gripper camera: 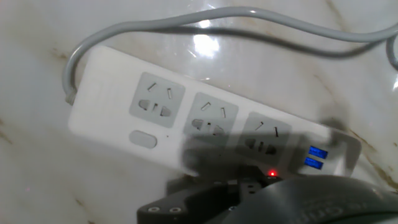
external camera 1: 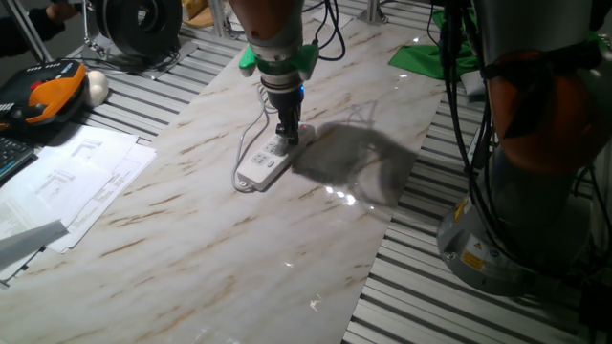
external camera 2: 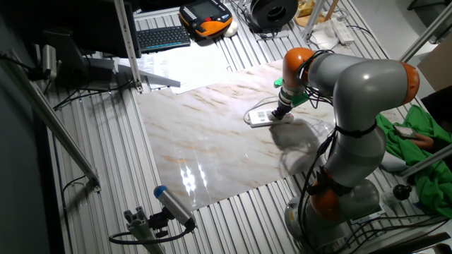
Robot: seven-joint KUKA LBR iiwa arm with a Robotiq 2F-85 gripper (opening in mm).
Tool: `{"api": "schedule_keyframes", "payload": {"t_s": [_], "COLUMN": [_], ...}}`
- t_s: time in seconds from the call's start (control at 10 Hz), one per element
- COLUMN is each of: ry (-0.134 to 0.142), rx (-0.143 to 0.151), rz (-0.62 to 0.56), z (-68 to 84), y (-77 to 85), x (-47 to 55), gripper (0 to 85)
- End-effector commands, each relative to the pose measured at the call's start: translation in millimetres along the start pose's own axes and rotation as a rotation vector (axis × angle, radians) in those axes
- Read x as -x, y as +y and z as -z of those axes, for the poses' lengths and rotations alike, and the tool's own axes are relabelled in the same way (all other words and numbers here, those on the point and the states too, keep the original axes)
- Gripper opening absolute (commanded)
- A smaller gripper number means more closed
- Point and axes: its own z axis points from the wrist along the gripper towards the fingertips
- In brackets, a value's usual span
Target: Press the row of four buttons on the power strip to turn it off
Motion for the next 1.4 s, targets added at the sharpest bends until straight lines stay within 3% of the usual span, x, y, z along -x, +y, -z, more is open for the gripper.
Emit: {"api": "schedule_keyframes", "payload": {"t_s": [0.0,0.2,0.5,1.3], "ry": [0.006,0.02,0.026,0.011], "rx": [0.002,0.015,0.002,0.0], "rz": [0.001,0.008,0.023,0.035], "z": [0.1,8.2,14.7,2.4], "y": [-0.6,-9.7,-24.7,-40.9], "x": [-0.4,0.1,-1.2,-11.8], "gripper": [0.0,0.0,0.0,0.0]}}
